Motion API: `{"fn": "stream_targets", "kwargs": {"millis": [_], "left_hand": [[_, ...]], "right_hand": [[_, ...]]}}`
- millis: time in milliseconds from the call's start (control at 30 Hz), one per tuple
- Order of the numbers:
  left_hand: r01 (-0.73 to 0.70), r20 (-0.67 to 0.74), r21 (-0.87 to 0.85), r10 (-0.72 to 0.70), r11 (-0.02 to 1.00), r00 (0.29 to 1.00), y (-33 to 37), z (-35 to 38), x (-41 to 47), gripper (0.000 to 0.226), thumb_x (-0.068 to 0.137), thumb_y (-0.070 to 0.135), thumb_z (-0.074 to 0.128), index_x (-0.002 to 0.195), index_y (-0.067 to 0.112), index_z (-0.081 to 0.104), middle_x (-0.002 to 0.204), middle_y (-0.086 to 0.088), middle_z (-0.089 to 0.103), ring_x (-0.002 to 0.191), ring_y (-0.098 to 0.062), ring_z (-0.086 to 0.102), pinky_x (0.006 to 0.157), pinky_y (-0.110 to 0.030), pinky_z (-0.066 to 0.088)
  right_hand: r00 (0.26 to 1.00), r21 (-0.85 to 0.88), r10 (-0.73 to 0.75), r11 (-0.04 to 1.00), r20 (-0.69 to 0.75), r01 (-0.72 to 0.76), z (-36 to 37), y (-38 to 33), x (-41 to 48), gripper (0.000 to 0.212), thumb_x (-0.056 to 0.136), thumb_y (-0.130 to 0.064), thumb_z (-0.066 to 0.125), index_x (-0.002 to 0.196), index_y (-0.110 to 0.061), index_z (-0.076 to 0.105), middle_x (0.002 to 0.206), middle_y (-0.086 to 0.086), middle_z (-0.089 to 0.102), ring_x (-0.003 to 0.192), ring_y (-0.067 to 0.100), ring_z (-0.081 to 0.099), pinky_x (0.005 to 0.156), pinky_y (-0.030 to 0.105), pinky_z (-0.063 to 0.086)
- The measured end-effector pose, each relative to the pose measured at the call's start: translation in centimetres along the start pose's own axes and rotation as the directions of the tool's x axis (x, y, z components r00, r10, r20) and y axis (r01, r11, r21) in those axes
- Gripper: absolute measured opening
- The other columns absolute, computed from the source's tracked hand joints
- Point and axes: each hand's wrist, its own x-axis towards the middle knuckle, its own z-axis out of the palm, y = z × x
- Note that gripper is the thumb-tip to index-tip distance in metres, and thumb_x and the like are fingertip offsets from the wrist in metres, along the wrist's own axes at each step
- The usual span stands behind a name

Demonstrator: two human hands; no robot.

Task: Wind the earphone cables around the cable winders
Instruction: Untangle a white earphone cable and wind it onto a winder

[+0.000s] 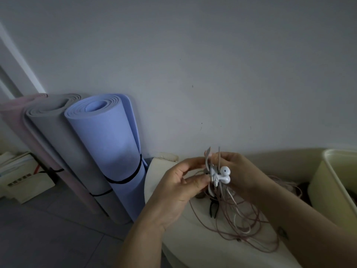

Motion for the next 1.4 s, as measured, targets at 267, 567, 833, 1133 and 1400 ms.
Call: {"fn": "stream_targets", "kwargs": {"millis": [267, 567, 833, 1133, 1400], "left_hand": [[-0.030, -0.159, -0.292, -0.018, 0.956, 0.987, 0.9, -0.2, -0.3, 0.040, 0.078, 0.005, 0.058, 0.118, 0.002, 0.060, 0.115, -0.013, 0.070, 0.104, -0.025, 0.069, 0.085, -0.036, 0.058], [-0.059, -0.440, -0.451, -0.164, 0.891, 0.883, 0.2, -1.0, 0.7, 0.017, 0.093, 0.004, 0.052, 0.094, 0.014, 0.065, 0.086, -0.002, 0.076, 0.087, -0.014, 0.063, 0.084, -0.031, 0.049], [0.035, -0.466, 0.379, 0.157, 0.925, 0.871, -0.1, -0.4, 0.3, 0.024, 0.087, 0.019, 0.070, 0.093, 0.039, 0.059, 0.091, 0.022, 0.066, 0.082, 0.016, 0.062, 0.067, -0.007, 0.048], [-0.029, -0.233, 0.785, 0.340, 0.619, 0.911, -0.9, 0.0, 0.3, 0.028, 0.091, 0.013, 0.064, 0.115, 0.026, 0.061, 0.106, 0.019, 0.055, 0.087, 0.012, 0.055, 0.075, 0.000, 0.043], [-0.005, -0.130, 0.761, 0.160, 0.649, 0.978, -0.1, -1.8, -0.3, 0.029, 0.092, 0.015, 0.063, 0.116, 0.030, 0.060, 0.112, 0.019, 0.061, 0.102, 0.006, 0.058, 0.080, -0.001, 0.043]], "right_hand": [[0.987, -0.061, 0.130, 0.990, 0.091, -0.125, 2.2, 1.1, 0.0, 0.041, 0.090, -0.036, 0.060, 0.052, -0.018, 0.061, 0.055, 0.007, 0.039, 0.051, 0.016, 0.030, 0.048, 0.026, 0.026], [0.992, -0.546, -0.070, 0.830, 0.100, 0.114, 2.1, -0.1, -0.8, 0.027, 0.096, -0.032, 0.051, 0.088, -0.017, 0.073, 0.049, -0.010, 0.048, 0.041, 0.002, 0.040, 0.044, 0.012, 0.031], [0.949, -0.770, -0.295, 0.579, 0.111, 0.270, 0.0, -3.2, -2.1, 0.015, 0.088, -0.019, 0.057, 0.087, -0.027, 0.070, 0.056, -0.016, 0.054, 0.053, 0.000, 0.051, 0.050, 0.011, 0.040], [0.867, -0.904, -0.490, 0.327, 0.088, 0.277, -0.8, -2.9, -2.0, 0.003, 0.083, -0.030, 0.066, 0.081, -0.031, 0.068, 0.072, -0.013, 0.067, 0.070, 0.012, 0.060, 0.068, 0.021, 0.030], [0.852, -0.816, -0.509, 0.436, 0.124, 0.380, -2.6, -1.6, -0.4, 0.011, 0.084, -0.011, 0.068, 0.093, -0.017, 0.065, 0.075, -0.024, 0.051, 0.066, -0.008, 0.045, 0.078, 0.025, 0.036]]}}
